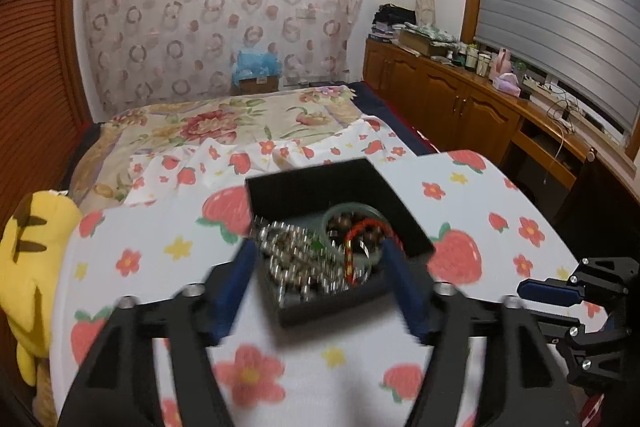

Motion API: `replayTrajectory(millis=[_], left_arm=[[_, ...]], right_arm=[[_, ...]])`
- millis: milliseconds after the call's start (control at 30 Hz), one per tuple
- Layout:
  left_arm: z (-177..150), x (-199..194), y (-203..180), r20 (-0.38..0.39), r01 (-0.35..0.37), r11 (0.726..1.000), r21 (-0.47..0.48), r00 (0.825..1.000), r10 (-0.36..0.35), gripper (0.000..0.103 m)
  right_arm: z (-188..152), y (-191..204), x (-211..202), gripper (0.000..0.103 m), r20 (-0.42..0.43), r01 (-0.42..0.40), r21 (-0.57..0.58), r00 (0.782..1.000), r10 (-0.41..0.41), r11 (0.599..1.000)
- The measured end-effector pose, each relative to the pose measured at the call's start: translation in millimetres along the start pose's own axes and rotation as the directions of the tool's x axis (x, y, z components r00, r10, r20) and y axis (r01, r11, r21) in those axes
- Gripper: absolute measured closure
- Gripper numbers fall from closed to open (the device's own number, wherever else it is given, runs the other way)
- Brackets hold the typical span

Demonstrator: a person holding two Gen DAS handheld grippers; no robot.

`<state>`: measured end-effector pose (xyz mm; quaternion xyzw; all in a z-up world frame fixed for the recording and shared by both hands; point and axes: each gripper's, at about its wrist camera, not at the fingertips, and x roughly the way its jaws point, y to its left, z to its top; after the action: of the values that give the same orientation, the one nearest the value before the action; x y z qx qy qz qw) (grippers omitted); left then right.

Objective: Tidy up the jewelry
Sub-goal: 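Lower the green necklace into the box and open the left tool, then move the right tool to the small gold ring and grasp it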

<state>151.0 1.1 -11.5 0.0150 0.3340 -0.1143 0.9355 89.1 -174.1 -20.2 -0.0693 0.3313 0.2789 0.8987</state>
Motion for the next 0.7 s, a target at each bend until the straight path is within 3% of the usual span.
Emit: replayTrajectory(millis=[33,233,700], left_arm=[[-5,-4,-1,0.003,-0.006,1.0,0.005,1.0,0.006,0.025],[-37,-24,-5,-0.001,-0.014,1.0,0.006,1.0,0.014,0.015],[-80,-44,-7,-0.04,-0.002,1.0,-0.011,0.999,0.002,0.014]], right_arm=[[-6,3,-3,0.078,-0.004,-0.005,0.002,1.0,0.005,1.0],[-27,16,-8,0.078,-0.028,-0.025,0.013,0.999,0.026,1.0],[-64,55,-9,0.076,-0.118,-0.091,-0.04,0.989,0.086,0.995]])
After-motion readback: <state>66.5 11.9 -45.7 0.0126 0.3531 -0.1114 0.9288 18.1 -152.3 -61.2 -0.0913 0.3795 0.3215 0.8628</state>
